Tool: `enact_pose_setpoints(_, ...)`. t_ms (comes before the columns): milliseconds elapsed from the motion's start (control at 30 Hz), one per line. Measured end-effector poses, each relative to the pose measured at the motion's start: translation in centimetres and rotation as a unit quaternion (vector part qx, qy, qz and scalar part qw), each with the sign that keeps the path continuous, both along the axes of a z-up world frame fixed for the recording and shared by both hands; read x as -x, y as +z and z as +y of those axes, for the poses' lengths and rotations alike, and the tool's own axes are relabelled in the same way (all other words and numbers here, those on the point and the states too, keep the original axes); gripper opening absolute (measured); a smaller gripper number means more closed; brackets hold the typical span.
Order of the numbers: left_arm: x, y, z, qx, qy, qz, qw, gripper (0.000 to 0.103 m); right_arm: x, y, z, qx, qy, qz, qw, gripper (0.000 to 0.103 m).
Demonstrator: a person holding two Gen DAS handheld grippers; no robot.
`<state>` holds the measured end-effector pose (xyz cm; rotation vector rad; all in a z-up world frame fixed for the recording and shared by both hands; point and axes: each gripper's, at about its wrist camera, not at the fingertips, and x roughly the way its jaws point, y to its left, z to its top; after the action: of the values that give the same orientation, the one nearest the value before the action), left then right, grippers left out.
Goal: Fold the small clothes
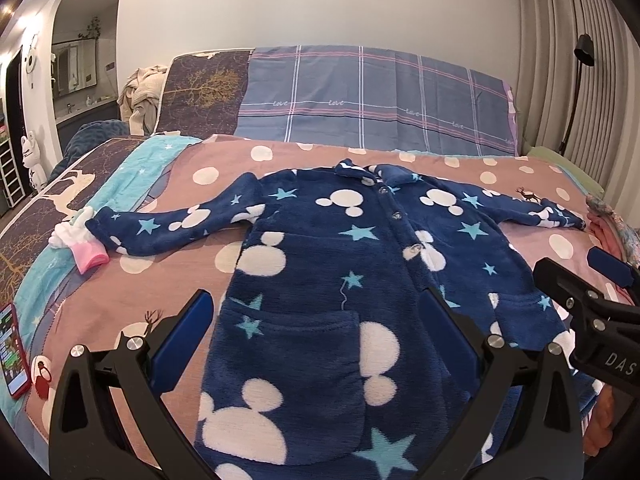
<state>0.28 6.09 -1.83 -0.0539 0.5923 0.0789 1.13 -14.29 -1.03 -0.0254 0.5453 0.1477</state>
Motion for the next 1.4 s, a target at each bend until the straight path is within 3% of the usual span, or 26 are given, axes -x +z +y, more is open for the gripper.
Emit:
enact_pose_setpoints(433,-0.2,-0.4,1.1,0.007,0.002,0.000,1.0000,0.102,-0.7,-0.5,1.1,0.016,-0.004,0.006,1.000,0.101)
enact_pose_setpoints(1033,-0.3,-0.6,1.0,0.016,-0.010,0.000,0.9998,0.102,-0.8,-0.9,0.6,0.000,-0.009,0.005,1.000,0.101)
enact_pose_setpoints(1233,-0.4,-0.6,0.8,0.013,-0.008,0.000,0.9999,0.102,-0.8,-1.1,0.2,-0.005,-0.007,0.006,1.000,0.095)
enact_pose_setpoints(1333,-0.4,-0.6,0.8,0.013,-0.008,0.001,0.9999,0.102,-0.9,-1.4,0.1,-0.004,-0.007,0.006,1.000,0.087)
enact_pose_setpoints(1400,-0.4,-0.5,0.7,0.011,-0.008,0.001,0.9999,0.102,-1.1,-1.6,0.0,-0.004,-0.006,0.010,1.000,0.075)
